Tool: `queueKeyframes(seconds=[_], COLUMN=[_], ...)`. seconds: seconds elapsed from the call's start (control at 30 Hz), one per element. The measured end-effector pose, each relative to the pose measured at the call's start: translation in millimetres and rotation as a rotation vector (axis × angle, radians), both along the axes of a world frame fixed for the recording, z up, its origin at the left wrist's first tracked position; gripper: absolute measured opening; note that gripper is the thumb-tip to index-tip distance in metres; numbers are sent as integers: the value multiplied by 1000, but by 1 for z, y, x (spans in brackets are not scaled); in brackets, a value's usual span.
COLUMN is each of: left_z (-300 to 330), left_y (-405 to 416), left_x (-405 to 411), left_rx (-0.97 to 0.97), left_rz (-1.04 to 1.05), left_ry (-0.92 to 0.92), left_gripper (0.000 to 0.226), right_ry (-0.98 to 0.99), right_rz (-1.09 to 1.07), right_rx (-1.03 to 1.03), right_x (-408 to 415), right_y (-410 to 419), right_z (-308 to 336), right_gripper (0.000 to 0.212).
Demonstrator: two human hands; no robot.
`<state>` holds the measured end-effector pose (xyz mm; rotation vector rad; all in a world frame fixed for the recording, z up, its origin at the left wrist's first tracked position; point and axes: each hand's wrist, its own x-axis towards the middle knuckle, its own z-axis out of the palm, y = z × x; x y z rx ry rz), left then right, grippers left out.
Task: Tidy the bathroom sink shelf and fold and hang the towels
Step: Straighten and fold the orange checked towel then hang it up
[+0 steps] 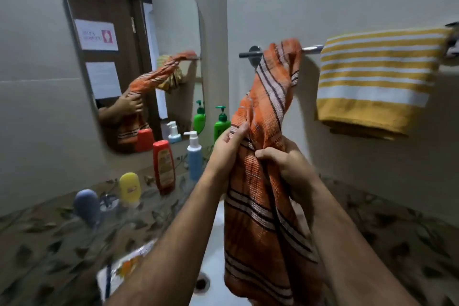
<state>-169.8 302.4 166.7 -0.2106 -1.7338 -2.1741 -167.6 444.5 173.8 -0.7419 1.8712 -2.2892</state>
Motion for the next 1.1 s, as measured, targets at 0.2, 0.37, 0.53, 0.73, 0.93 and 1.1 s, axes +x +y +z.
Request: queueKeyframes(seconds=[0.2,0.37,0.53,0.73,0.93,1.1], left_z=[-42,-77,-127,-197,-247,-279], left_y=[-6,-11,-17,-26,-41,-45], left_x=[77,152,224,292,321,330], left_rx=[82,149,234,387,380,188], left_rz=[229,310,409,622,850,1056], left_ry=[-19,-93,-142,-204,-368,-539], left_gripper=[42,43,36,21,21,26], right_ry=[-103,-184,-210,-221,-444,-581], right_rz=[102,210,340,443,627,766], right_rx=[-58,-23,115,229,189,307], right_x=[68,120,158,170,169,162], right_y=[-14,-28,-38,-54,-79,-96], right_z=[-42,-69,-108,-143,-161,-180], right_gripper=[26,28,25,20,4,12])
